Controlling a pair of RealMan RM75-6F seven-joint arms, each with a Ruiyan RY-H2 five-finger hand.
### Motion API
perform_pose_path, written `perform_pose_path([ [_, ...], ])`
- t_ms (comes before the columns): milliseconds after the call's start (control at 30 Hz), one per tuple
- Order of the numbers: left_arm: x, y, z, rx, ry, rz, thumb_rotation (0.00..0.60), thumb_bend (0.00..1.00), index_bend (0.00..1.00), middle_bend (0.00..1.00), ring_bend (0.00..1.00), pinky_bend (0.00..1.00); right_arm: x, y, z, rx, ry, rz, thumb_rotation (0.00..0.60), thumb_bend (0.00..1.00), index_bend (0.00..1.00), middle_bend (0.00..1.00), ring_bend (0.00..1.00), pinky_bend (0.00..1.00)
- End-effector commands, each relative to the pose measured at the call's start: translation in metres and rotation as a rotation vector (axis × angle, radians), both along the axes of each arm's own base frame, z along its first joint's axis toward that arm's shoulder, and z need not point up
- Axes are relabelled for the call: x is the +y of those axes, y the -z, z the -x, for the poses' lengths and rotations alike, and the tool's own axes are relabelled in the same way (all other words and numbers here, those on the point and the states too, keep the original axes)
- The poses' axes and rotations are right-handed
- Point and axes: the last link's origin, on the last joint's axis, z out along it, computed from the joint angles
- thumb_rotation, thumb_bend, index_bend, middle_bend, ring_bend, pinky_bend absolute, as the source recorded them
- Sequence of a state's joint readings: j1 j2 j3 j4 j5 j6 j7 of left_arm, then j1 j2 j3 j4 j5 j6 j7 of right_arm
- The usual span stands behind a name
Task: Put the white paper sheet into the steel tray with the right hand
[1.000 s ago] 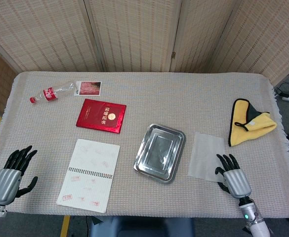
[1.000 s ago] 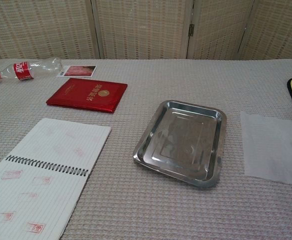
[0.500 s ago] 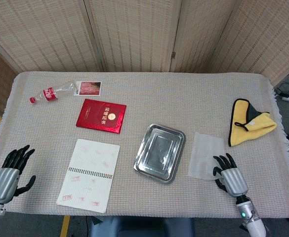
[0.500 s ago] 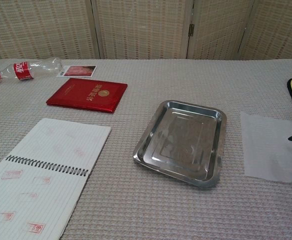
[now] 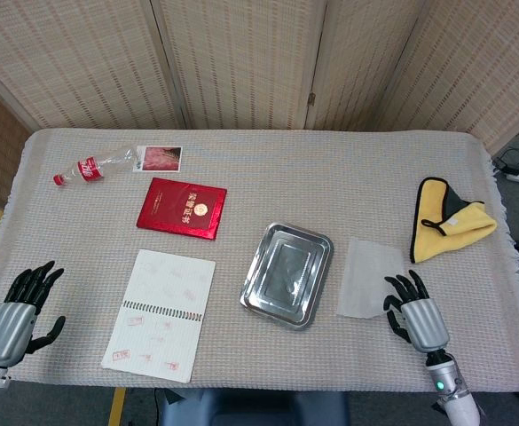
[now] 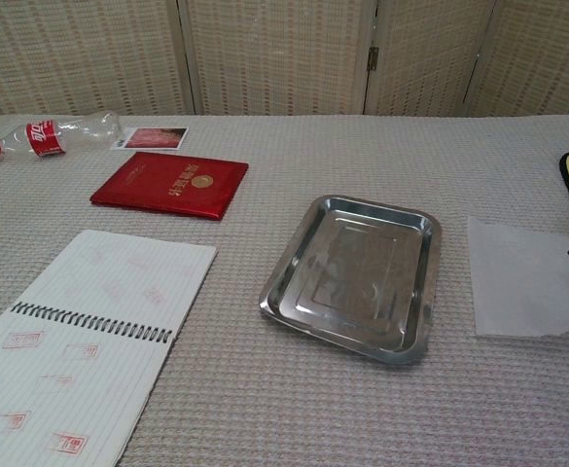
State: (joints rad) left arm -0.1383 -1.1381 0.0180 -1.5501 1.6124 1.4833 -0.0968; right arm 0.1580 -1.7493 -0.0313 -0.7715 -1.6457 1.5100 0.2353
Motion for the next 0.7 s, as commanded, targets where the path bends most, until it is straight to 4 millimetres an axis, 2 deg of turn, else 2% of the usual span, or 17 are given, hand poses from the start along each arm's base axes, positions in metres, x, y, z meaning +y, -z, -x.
perform_pose_path([
  [33,0.0,0.0,0.0,0.0,0.001,0.002,0.6,0.47,0.0,0.0,0.0,0.0,-0.005,-0.012,-0.004,-0.029,-0.013,0.06,0.6,0.6,0.59,0.22,0.14,0.0],
  [267,-0.001,0.001,-0.001,-0.003,0.002,0.007,0.6,0.47,0.0,0.0,0.0,0.0,-0.026,-0.038,-0.024,-0.13,-0.037,0.243,0.6,0.6,0.6,0.22,0.15,0.0],
  [467,-0.002,0.0,-0.002,-0.012,0.006,0.009,0.6,0.47,0.0,0.0,0.0,0.0,-0.057,-0.052,-0.044,-0.225,-0.004,0.288,0.6,0.6,0.6,0.23,0.15,0.0],
  [600,-0.002,-0.001,-0.002,-0.018,0.008,0.008,0.6,0.47,0.0,0.0,0.0,0.0,-0.081,-0.063,-0.066,-0.289,-0.001,0.324,0.6,0.6,0.6,0.23,0.15,0.0],
  [700,-0.003,-0.002,-0.002,-0.018,0.008,0.009,0.6,0.47,0.0,0.0,0.0,0.0,-0.09,-0.068,-0.084,-0.311,-0.031,0.359,0.6,0.6,0.6,0.23,0.16,0.0],
])
